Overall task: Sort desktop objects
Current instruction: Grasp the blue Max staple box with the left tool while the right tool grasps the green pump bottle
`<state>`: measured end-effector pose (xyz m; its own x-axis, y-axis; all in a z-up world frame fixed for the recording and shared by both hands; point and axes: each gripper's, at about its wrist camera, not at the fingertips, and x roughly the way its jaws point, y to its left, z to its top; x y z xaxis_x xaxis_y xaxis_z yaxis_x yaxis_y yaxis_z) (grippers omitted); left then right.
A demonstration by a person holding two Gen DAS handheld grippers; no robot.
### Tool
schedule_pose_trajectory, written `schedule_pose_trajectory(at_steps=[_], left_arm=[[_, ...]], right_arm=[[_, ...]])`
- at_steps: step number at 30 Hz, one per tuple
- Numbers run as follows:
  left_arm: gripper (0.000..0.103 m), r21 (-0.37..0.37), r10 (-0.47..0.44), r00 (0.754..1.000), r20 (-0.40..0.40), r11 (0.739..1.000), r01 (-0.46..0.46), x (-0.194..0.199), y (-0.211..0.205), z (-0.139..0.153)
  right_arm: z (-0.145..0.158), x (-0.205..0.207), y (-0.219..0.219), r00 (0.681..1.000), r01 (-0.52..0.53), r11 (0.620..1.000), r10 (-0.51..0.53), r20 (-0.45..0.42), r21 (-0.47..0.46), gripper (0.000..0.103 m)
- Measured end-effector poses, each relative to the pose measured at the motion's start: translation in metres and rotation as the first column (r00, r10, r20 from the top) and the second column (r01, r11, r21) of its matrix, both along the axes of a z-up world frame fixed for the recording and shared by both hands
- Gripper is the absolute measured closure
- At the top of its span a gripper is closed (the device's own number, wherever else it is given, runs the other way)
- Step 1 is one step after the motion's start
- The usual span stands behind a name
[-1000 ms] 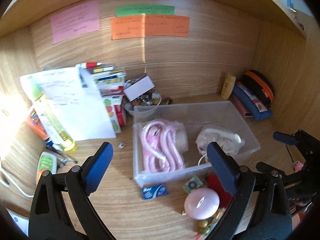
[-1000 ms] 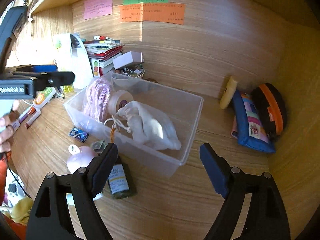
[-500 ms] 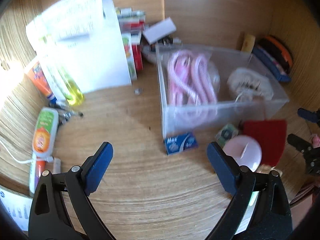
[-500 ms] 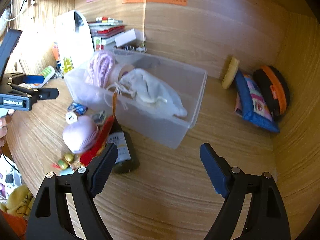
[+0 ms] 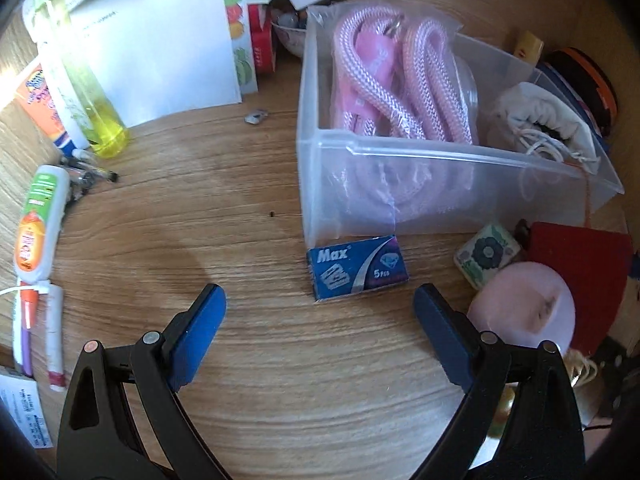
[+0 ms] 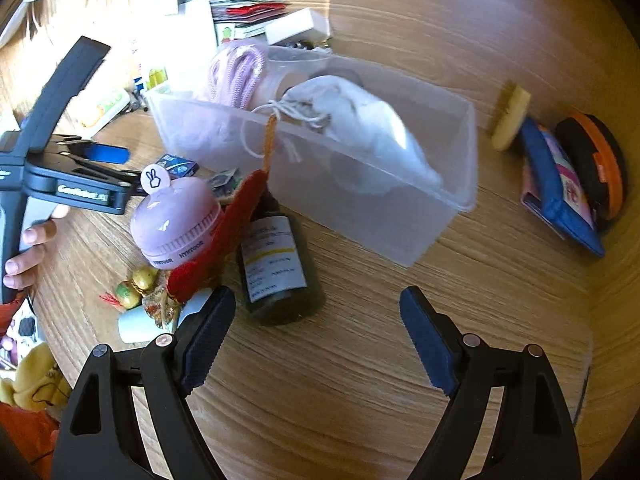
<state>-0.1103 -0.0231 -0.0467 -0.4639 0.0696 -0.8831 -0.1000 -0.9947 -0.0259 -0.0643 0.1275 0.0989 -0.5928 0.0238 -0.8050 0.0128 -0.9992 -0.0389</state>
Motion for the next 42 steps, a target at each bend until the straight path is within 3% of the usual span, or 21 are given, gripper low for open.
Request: schedule_pose_trajectory(at_steps=[8, 11, 13, 14, 24, 30, 32, 34, 37, 42], left_arm=[[0.007, 0.032, -0.012, 1.0, -0.025, 0.999, 0.013, -0.004, 0.003, -0.002], [0.012, 0.041, 0.002, 0.999, -0.045, 0.999, 0.0, -0.001, -0.001, -0.003], [0.018, 0.048, 0.011, 0.998, -0.055, 0.999, -0.008, 0.001, -0.003, -0.003], [0.023, 0.05, 0.016, 0.998, -0.06, 0.999, -0.013, 0.002, -0.004, -0.002], [0.055, 0.061, -0.017, 0.995, -0.101, 0.998, 0.024, 0.018, 0.0, -0.003], [0.055, 0.052, -0.021, 0.995, -0.102, 0.998, 0.027, 0.01, 0.005, 0.001], [0.056, 0.006, 0.0, 0.994, -0.112, 1.0, 0.0, 0.013, 0.006, 0.003], [0.072, -0.012, 0.011, 0.992, -0.122, 1.0, -0.013, 0.019, 0.005, 0.007], [0.074, 0.029, 0.021, 0.994, -0.109, 0.999, -0.018, 0.022, -0.003, 0.013], [0.074, 0.03, 0.012, 0.991, -0.13, 1.0, -0.008, 0.034, -0.011, 0.022]], right_arm=[[-0.006, -0.012, -0.002, 0.999, -0.034, 0.999, 0.034, 0.009, -0.039, 0.023], [-0.008, -0.017, -0.002, 0.999, -0.044, 0.998, 0.045, 0.015, -0.055, 0.041], [-0.009, -0.019, -0.003, 0.998, -0.055, 0.996, 0.056, 0.024, -0.066, 0.056], [-0.011, -0.02, -0.004, 0.997, -0.063, 0.995, 0.065, 0.029, -0.076, 0.058], [-0.006, -0.012, -0.012, 0.997, -0.08, 0.996, 0.08, 0.006, -0.05, 0.062], [0.004, 0.001, -0.015, 0.996, -0.08, 0.997, 0.08, -0.027, -0.02, 0.063], [0.009, 0.007, -0.013, 0.997, -0.069, 0.998, 0.068, -0.042, -0.013, 0.064], [0.014, 0.013, -0.009, 0.997, -0.047, 0.999, 0.046, -0.054, -0.011, 0.064], [0.019, 0.022, 0.0, 0.998, -0.007, 0.999, 0.005, -0.069, -0.035, 0.064], [0.03, 0.034, 0.016, 0.994, 0.044, 0.996, -0.051, -0.098, -0.073, 0.064]])
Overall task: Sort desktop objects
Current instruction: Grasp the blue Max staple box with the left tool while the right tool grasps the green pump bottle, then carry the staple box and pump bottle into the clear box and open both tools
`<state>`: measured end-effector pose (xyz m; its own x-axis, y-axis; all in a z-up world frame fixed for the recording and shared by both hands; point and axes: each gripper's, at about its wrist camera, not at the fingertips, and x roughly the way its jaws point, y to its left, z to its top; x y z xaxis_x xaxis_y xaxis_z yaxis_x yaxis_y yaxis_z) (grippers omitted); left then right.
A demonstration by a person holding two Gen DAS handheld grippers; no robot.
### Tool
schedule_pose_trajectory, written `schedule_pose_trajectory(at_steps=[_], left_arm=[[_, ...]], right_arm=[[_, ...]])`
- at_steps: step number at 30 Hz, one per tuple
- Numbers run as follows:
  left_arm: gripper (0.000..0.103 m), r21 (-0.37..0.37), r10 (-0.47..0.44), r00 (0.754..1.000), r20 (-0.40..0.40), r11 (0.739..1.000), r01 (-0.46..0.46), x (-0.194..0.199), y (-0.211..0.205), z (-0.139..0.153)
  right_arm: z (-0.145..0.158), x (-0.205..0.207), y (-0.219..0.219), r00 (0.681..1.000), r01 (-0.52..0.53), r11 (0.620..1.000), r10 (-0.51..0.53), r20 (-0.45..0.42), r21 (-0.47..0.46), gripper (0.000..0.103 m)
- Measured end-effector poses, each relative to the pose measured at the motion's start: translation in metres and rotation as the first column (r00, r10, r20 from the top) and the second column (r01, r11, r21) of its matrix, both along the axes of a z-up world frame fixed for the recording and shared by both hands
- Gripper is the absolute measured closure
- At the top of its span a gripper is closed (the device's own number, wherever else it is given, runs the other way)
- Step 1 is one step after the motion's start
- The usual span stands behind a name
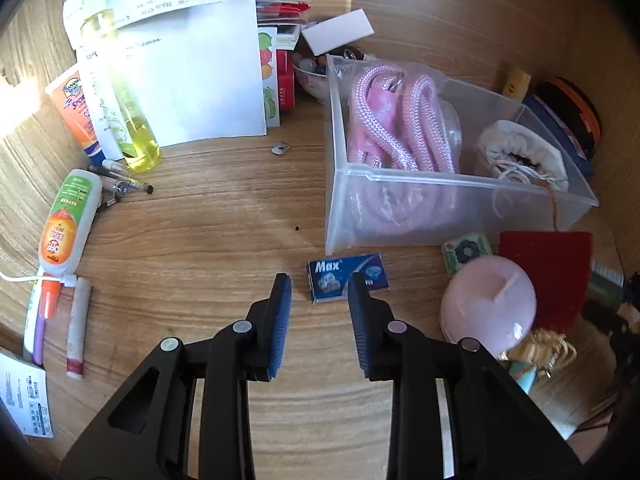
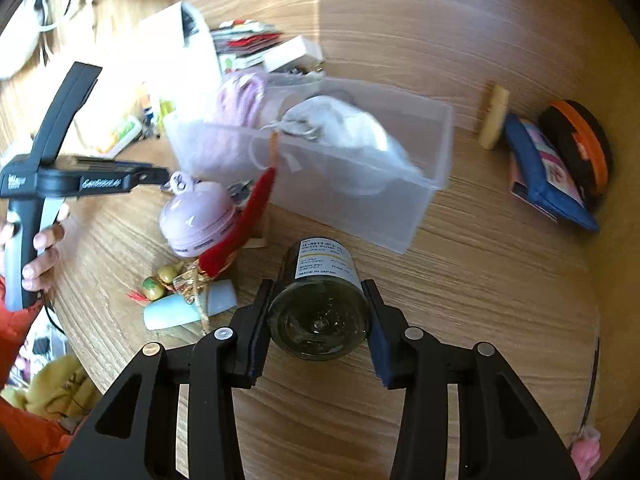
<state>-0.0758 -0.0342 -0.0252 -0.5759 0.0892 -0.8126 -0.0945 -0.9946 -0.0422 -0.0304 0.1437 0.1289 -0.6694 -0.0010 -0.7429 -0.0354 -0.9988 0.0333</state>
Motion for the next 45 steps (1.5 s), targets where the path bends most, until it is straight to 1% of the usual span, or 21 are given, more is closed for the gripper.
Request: schedule_pose_trajectory(at_steps=[1, 5, 6, 7, 9, 14, 16, 21, 22, 24, 26, 28, 30, 33, 35, 38, 40, 45], left_arm=[[0.074, 0.003, -0.006, 1.0, 0.0, 1.0, 0.006, 0.002, 0.0, 0.001], [0.072, -0.003, -0.039, 0.999, 0.008, 0.999, 0.039, 0.013, -0.001, 0.005], [0.064, -0.007, -0.046, 0.999, 0.023, 0.999, 0.046, 0.007, 0.0, 0.003], [0.051, -0.009, -0.049, 0.998, 0.035, 0.999, 0.049, 0.005, 0.002, 0.001], [0.038, -0.004, -0.043, 0.997, 0.058, 0.999, 0.043, -0.002, 0.005, -0.004], [0.038, 0.001, -0.027, 0.994, 0.105, 1.0, 0.027, -0.022, 0.011, -0.018], [0.038, -0.023, -0.016, 0.995, 0.099, 1.0, 0.019, -0.027, 0.015, -0.019], [0.038, -0.027, -0.024, 0.995, 0.093, 0.999, 0.027, -0.033, 0.023, -0.019], [0.038, -0.027, -0.037, 0.995, 0.089, 0.999, 0.039, -0.033, 0.023, -0.019], [0.038, -0.022, -0.025, 0.996, 0.082, 0.999, 0.027, -0.034, 0.023, -0.019], [0.039, -0.024, -0.01, 0.997, 0.07, 1.0, 0.012, -0.033, 0.022, -0.019], [0.047, -0.049, 0.004, 0.999, 0.054, 0.999, -0.001, -0.032, 0.022, -0.019], [0.053, -0.053, 0.0, 0.999, 0.043, 0.999, 0.002, -0.029, 0.023, -0.019], [0.053, -0.054, -0.001, 0.999, 0.04, 0.999, 0.003, -0.024, 0.022, -0.018], [0.053, -0.053, -0.007, 0.999, 0.038, 0.999, 0.009, -0.02, 0.022, -0.018], [0.053, -0.063, -0.008, 1.0, 0.014, 0.998, 0.009, -0.005, 0.021, -0.014], [0.053, -0.071, -0.011, 1.0, -0.012, 0.997, 0.01, 0.007, 0.025, -0.008], [0.053, -0.057, -0.047, 0.995, -0.083, 0.997, 0.042, 0.034, 0.036, 0.015]], right_arm=[[0.001, -0.005, 0.002, 1.0, 0.005, 1.0, -0.005, -0.003, -0.006, 0.064], [0.006, 0.005, 0.011, 1.0, 0.031, 0.999, -0.031, -0.003, -0.015, 0.064], [0.006, 0.008, 0.014, 1.0, 0.031, 0.999, -0.031, 0.0, -0.017, 0.064], [0.004, 0.004, 0.013, 0.999, 0.032, 0.999, -0.031, 0.004, -0.016, 0.064], [0.002, 0.005, 0.015, 0.999, 0.031, 0.999, -0.031, 0.017, -0.012, 0.064], [-0.006, 0.004, 0.016, 0.999, 0.02, 1.0, -0.019, 0.045, -0.016, 0.064], [-0.008, 0.002, 0.017, 0.999, 0.01, 1.0, -0.008, 0.053, -0.019, 0.064], [-0.014, -0.005, 0.016, 0.997, -0.015, 1.0, 0.016, 0.075, -0.016, 0.064], [-0.015, -0.007, 0.016, 0.997, -0.018, 1.0, 0.02, 0.08, -0.015, 0.064], [-0.019, -0.012, 0.016, 0.995, -0.026, 0.999, 0.027, 0.096, -0.019, 0.064], [-0.024, -0.019, 0.015, 0.992, -0.036, 0.999, 0.04, 0.118, -0.035, 0.064], [-0.029, -0.023, 0.014, 0.991, -0.038, 0.998, 0.044, 0.126, -0.043, 0.064], [-0.03, -0.025, 0.013, 0.993, -0.036, 0.999, 0.041, 0.113, -0.04, 0.064], [-0.031, -0.026, 0.014, 0.994, -0.038, 0.997, 0.045, 0.099, -0.073, 0.065], [-0.029, -0.023, 0.015, 0.997, -0.025, 0.997, 0.03, 0.077, -0.074, 0.065], [-0.023, -0.014, 0.02, 0.999, -0.003, 0.997, 0.007, 0.039, -0.08, 0.065], [-0.02, -0.008, 0.023, 1.0, 0.009, 0.997, -0.007, 0.02, -0.083, 0.065], [-0.009, 0.005, 0.027, 0.999, 0.034, 0.995, -0.037, -0.028, -0.098, 0.065]])
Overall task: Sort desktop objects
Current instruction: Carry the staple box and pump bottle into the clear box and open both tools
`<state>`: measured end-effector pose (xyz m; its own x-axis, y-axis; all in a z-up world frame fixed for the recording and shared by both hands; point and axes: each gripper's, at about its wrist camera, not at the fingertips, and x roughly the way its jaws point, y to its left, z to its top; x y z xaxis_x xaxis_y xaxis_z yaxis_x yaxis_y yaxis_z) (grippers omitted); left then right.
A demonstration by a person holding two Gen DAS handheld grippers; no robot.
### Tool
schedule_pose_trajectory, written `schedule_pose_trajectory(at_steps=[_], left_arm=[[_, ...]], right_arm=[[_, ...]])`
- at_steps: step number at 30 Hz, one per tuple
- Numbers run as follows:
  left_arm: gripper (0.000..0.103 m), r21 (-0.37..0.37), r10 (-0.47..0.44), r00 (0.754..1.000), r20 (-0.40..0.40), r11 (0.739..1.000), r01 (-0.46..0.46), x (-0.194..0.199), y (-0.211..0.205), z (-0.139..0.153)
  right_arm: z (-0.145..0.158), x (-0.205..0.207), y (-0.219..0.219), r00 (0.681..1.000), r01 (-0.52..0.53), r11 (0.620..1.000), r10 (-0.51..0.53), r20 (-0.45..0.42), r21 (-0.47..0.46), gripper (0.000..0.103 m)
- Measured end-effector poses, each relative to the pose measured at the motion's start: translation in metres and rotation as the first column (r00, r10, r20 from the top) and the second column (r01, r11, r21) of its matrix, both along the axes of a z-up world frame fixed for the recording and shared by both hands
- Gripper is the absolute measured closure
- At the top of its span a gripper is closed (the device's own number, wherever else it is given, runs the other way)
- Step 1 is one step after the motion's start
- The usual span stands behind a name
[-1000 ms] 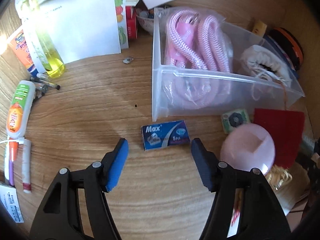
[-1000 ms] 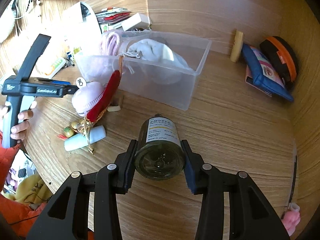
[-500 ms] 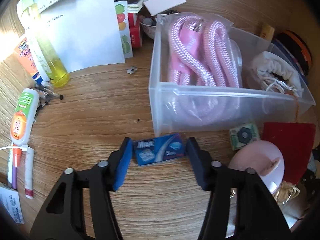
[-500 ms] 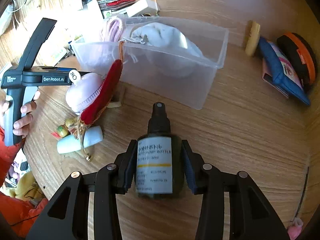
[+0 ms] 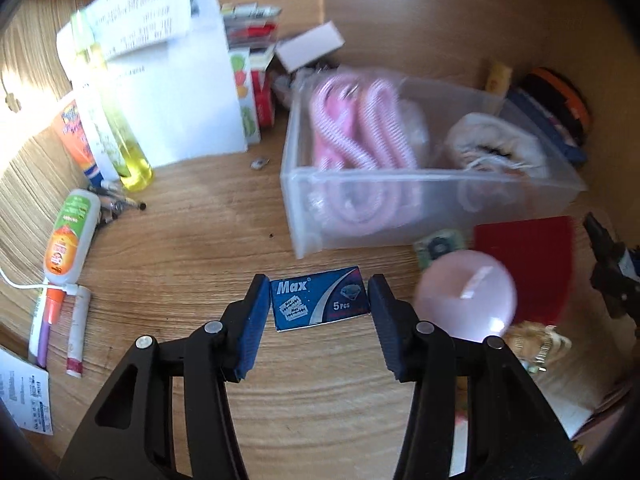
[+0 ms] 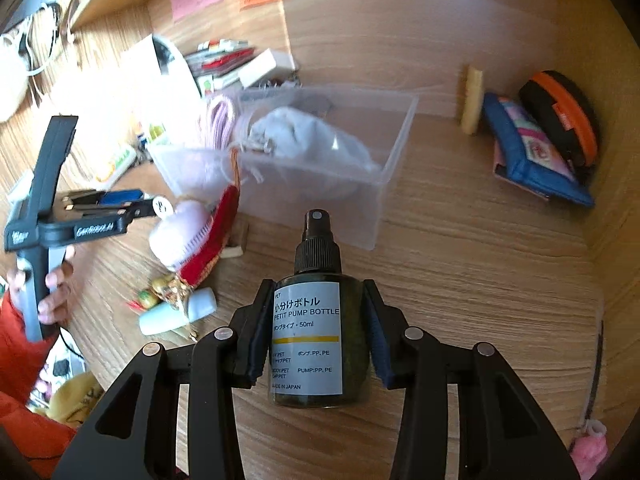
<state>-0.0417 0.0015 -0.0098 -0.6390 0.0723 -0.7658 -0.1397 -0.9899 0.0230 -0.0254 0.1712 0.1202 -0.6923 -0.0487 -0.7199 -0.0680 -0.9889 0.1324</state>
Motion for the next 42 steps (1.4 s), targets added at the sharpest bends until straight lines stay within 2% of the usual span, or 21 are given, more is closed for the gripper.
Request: schedule_pose_trajectory(at_steps=[4, 12, 16, 23, 29, 35, 42], left_arm=[[0.053, -0.026, -0.039, 0.996, -0.075, 0.999, 0.037, 0.017, 0.012, 0.021], [0.053, -0.021, -0.123, 0.976, -0.179, 0.992, 0.122, 0.015, 0.029, 0.052], [0.053, -0.002, -0.136, 0.97, -0.201, 0.99, 0.138, 0.007, 0.03, 0.062], [0.053, 0.041, -0.136, 0.968, -0.212, 0.988, 0.148, -0.008, 0.032, 0.072], [0.053, 0.073, -0.12, 0.978, -0.171, 0.988, 0.134, -0.041, 0.027, 0.066], [0.053, 0.125, -0.1, 0.992, -0.072, 0.986, 0.109, -0.078, 0.016, 0.045], [0.053, 0.126, -0.094, 0.996, -0.011, 0.988, 0.094, -0.1, 0.017, 0.025]], right_arm=[[0.013, 0.005, 0.001, 0.999, 0.015, 1.0, -0.015, -0.04, -0.017, 0.065], [0.04, 0.001, 0.0, 0.994, 0.032, 0.999, -0.03, -0.108, 0.011, 0.065], [0.049, -0.008, 0.0, 0.99, 0.038, 0.999, -0.036, -0.136, 0.013, 0.065], [0.064, -0.027, 0.005, 0.981, 0.018, 0.999, -0.024, -0.192, -0.037, 0.065], [0.056, -0.058, 0.01, 0.986, 0.015, 0.998, -0.025, -0.166, -0.063, 0.065], [0.036, -0.084, 0.023, 0.994, 0.052, 0.996, -0.059, -0.096, -0.076, 0.065], [0.023, -0.098, 0.023, 0.996, 0.057, 0.997, -0.061, -0.061, -0.057, 0.065]])
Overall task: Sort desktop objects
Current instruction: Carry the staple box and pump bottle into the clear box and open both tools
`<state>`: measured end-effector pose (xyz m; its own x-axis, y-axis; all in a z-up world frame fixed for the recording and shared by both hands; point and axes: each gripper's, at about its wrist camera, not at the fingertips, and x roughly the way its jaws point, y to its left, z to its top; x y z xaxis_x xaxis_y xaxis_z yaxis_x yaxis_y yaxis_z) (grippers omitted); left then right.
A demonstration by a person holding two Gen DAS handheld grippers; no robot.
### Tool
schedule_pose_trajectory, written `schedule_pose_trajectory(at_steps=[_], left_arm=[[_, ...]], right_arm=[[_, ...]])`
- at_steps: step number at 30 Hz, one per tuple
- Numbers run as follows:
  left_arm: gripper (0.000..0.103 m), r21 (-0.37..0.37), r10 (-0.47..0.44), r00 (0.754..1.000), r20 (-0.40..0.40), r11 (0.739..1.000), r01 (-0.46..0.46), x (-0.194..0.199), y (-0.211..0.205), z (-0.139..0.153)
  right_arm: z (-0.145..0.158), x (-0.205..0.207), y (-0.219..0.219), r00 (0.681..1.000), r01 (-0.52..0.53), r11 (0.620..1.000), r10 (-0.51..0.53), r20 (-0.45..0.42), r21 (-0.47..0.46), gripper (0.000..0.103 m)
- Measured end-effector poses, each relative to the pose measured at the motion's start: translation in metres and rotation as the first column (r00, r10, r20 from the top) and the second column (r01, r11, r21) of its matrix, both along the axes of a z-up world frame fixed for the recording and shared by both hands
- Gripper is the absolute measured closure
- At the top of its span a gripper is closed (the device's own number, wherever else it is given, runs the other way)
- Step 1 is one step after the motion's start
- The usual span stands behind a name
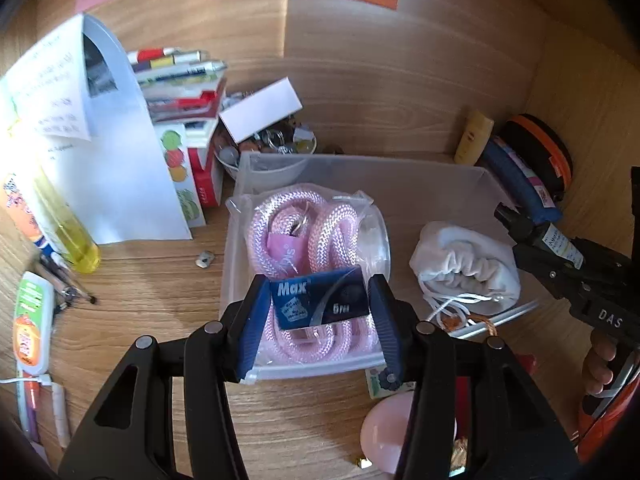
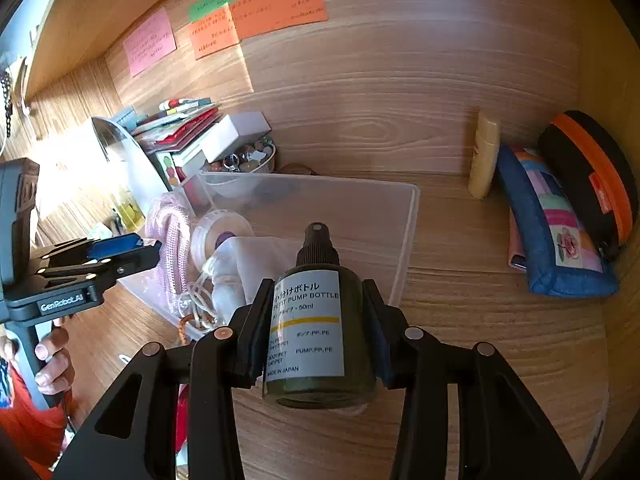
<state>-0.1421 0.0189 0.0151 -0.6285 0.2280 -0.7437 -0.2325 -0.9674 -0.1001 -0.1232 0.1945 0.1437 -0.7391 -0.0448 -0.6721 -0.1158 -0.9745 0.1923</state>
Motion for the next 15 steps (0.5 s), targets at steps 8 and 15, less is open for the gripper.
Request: schedule_pose_trajectory(at_steps=[8, 15], left_arm=[[0.041, -0.009, -0.033, 0.999, 0.018, 0.999, 0.034, 0.0, 0.006, -0.003], [0.037, -0.005, -0.022, 1.0, 0.009, 1.0, 0.022, 0.011, 0.001, 0.009]], right_arm=[[-0.003, -0.005, -0.005, 1.0, 0.009, 0.999, -0.01, 0.022, 0.036, 0.058], [-0.001, 0.001, -0.008, 0.999, 0.0, 1.0, 0.001, 0.046, -0.026, 0.043]])
